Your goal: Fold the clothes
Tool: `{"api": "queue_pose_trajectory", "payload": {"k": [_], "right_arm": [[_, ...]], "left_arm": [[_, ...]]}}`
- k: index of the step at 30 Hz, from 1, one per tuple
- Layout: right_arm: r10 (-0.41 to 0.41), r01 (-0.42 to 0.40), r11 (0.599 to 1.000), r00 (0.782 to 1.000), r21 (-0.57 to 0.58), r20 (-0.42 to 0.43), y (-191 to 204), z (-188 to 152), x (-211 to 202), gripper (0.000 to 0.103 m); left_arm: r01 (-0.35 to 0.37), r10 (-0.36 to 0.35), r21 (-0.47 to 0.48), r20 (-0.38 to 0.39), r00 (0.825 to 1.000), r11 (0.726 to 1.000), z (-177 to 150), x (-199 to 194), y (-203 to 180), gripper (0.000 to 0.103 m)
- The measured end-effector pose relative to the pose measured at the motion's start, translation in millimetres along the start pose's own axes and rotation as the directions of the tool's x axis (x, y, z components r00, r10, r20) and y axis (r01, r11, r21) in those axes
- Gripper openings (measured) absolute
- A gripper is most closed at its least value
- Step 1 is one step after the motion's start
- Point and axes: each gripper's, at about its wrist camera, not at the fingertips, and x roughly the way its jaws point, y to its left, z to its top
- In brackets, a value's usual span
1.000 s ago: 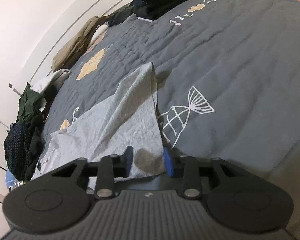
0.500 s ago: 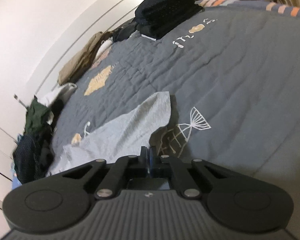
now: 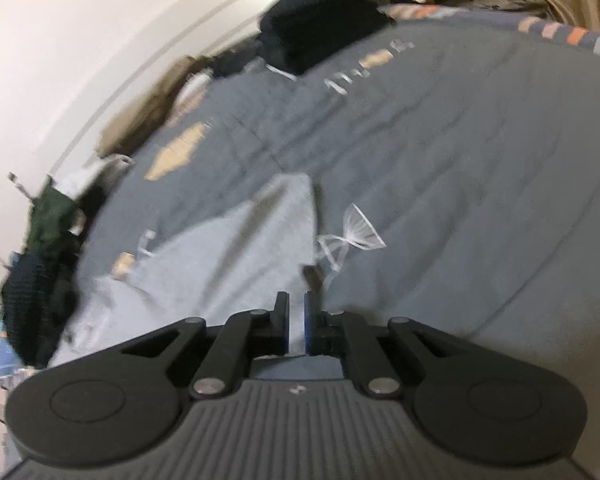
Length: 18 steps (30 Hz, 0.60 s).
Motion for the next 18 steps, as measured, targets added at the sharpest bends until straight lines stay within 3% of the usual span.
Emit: {"api": "queue_pose_trajectory", "payload": {"k": [4, 6, 8, 18], "right_arm": [[0.059, -0.060, 0.998, 0.998, -0.031, -0.029, 11.5, -19.0, -32.4, 0.015], [0.086, -0.089, 0.995, 0.995, -0.054, -0.055, 17.4, -34.2, -48.6, 0.029], [0.112, -0.119, 0.990, 0.990, -0.076, -0.082, 23.3, -49.5, -64.8, 0.036], [0.068, -0.092, 0.983, 0.986, -0.158, -0.154, 21.2, -127.1, -130.3, 0.037]], "left_arm": [[-0.009, 0.009, 0.007, 0.015, 1.000, 1.000, -3.0, -11.5, -6.6, 0.061], [-0.009, 0.009, 0.008, 0.025, 1.000, 1.000, -5.3, -17.8, -12.3, 0.061], [-0.011, 0.011, 0.006, 0.035, 0.999, 1.000, -8.2, -24.7, -18.5, 0.061], [-0.078, 0.078, -0.008, 0.020, 0.997, 0.997, -44.4, -61.7, -31.3, 0.063]]}}
